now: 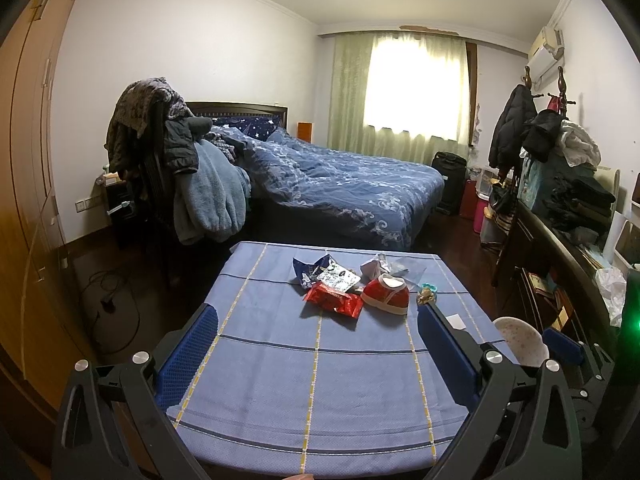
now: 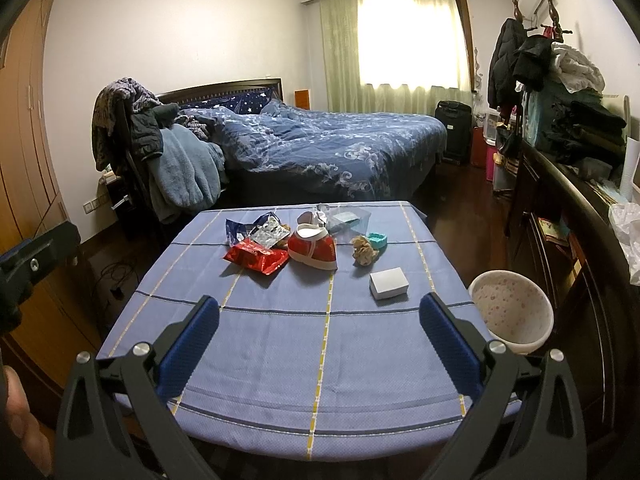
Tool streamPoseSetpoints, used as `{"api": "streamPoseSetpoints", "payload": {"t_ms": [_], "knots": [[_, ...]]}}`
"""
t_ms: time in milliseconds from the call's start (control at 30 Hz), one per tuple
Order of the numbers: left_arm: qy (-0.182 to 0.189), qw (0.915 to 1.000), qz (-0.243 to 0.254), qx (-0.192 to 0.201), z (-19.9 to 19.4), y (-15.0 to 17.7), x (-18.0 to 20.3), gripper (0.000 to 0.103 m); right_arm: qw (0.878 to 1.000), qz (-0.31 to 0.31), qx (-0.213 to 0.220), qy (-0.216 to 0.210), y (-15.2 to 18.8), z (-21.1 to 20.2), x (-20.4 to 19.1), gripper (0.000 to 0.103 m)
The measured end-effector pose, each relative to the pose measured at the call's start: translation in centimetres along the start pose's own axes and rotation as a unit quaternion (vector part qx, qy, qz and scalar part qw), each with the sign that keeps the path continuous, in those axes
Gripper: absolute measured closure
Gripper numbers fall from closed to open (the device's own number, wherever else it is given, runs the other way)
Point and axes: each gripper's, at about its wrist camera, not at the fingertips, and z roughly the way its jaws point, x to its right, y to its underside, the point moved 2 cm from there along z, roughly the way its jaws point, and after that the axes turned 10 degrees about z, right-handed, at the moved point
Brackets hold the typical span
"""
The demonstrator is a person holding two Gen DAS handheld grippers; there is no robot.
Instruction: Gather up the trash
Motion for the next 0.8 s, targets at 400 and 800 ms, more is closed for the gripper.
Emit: {"api": "streamPoseSetpoints", "payload": {"t_ms": [400,800], "knots": [[0.0,1.0,0.0,0.001,0.1,0.1,0.2,0.004,1.0,0.002,0.011,0.0,-1.1,-1.1,0.1,0.003],[0.0,1.0,0.001,0.001,0.1,0.2,0.3,0.004,1.0,0.006,0.024,0.007,-1.7,-1.7,0.4,0.003]]}}
